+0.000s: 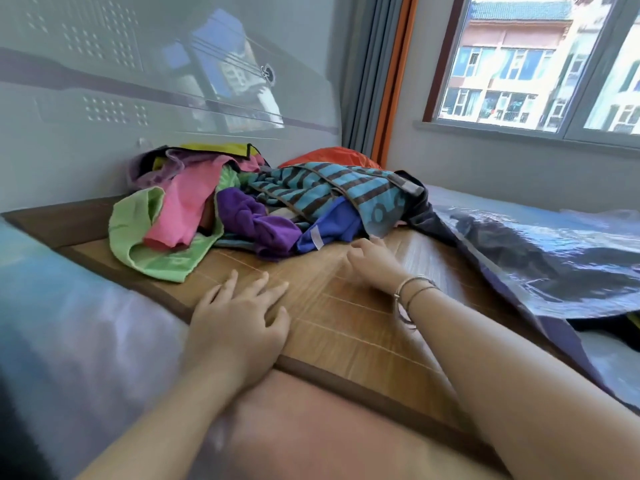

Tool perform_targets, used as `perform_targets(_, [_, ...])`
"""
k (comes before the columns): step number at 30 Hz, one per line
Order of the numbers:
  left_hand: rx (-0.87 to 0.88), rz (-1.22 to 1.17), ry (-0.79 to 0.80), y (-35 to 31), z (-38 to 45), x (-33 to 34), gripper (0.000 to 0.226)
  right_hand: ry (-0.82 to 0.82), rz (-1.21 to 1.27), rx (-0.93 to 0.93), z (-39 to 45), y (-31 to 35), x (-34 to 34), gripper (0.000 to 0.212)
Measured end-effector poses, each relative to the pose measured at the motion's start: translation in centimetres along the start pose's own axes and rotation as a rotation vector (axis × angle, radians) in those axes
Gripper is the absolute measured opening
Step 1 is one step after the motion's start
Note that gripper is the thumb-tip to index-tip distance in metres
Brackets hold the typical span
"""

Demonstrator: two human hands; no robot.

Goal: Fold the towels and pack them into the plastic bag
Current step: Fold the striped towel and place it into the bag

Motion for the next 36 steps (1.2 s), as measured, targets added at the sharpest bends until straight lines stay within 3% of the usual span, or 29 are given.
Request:
perform_targets(1, [0.000,0.002,-0.004,0.0,0.0,0.0,0.065,-0.015,-0.042,0.029,1.9,-0.7,0.3,0.030])
perform_targets(5, [0.007,0.014,-0.030,0.1,0.1,0.1,0.065,0.071,-0.312,0.015,6.1,-2.0,1.6,0.063])
perform_targets(8, [0.011,0.028,-0.047,0.1,0.0,0.1,0.063,0.100,-0.406,0.046,7.5,-2.8,1.1,0.053])
perform_targets(15, [0.002,0.048,-0.050,0.0,-0.2,-0.1,0.062,0.087,-0.496,0.061,8.5,-3.9,0.8,0.057])
perform_targets(20, [-0.013,0.061,-0.041,0.0,-0.4,-0.1,0.064,0.101,-0.364,0.023,6.2,-3.4,0.6,0.061])
perform_targets(23, [-0.020,0.067,-0.019,-0.1,-0.4,0.1,0.063,0.096,-0.331,0.012,2.8,-2.7,-0.5,0.048])
perform_targets(27, [-0.020,0.110,0.023,-0.2,-0.3,0.3,0.057,0.104,-0.331,-0.141,-2.9,-0.8,-1.2,0.044])
perform_targets(31, [-0.070,0.138,0.069,-0.8,-1.0,-0.2,0.049,0.137,-0.162,-0.256,-10.1,0.1,-1.4,0.039])
perform_targets(33, [-0.137,0.036,0.024,-1.6,-2.2,-1.2,0.051,0.178,0.065,-0.205,-14.0,0.4,-2.1,0.038])
perform_targets(36, [-0.210,-0.319,-0.136,-4.0,-5.5,-3.1,0.061,0.230,0.319,-0.176,-20.3,1.2,-4.5,0.033])
Point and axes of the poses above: each hand's wrist, its own z-axis towards the middle knuckle, its own x-axis out of the palm, y = z × x, the point moved 8 cm from there along z, towards the middle knuckle, and after that the axes turned 5 degrees about -y, right-handed, at the moved point
